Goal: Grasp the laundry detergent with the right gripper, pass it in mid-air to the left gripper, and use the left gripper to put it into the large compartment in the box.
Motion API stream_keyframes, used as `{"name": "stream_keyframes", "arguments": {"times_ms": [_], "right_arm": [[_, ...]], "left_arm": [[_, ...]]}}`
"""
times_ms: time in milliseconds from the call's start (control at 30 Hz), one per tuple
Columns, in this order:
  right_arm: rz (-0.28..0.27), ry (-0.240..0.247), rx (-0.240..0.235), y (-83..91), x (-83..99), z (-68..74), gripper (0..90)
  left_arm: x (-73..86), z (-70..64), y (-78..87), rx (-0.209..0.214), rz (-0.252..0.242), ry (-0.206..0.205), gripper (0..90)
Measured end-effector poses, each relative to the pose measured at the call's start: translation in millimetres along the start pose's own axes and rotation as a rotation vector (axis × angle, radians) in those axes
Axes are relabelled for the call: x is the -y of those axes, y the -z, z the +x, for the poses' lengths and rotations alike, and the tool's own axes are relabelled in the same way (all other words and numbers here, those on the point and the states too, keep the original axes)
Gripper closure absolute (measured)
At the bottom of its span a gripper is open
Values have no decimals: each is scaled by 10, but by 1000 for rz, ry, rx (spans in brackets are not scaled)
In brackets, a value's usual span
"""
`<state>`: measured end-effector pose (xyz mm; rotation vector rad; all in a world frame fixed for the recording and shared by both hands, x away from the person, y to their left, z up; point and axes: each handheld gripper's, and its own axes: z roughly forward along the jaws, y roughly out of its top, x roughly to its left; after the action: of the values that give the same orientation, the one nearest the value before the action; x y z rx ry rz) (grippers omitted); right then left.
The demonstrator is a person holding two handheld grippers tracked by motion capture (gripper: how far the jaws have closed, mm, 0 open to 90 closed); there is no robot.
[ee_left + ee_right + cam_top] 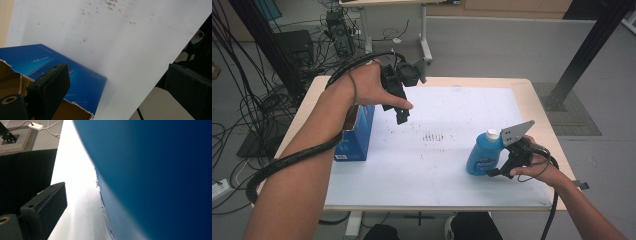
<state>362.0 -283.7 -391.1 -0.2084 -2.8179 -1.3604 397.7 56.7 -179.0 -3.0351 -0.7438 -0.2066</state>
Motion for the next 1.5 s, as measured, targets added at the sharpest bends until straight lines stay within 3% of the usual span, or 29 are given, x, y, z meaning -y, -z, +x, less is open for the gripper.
{"name": "stream_keyframes", "arguments": {"times_ms": [300, 700, 1500], "right_arm": [[0, 3, 9, 0, -2, 1, 50], [-14, 33, 26, -7, -6, -2, 147], [-55, 28, 16, -19, 69, -72, 337]], "left_arm": [[5, 4, -5, -2, -2, -4, 66], [8, 2, -1, -1, 2, -2, 67], [46, 29, -30, -1, 3, 5, 68]]}}
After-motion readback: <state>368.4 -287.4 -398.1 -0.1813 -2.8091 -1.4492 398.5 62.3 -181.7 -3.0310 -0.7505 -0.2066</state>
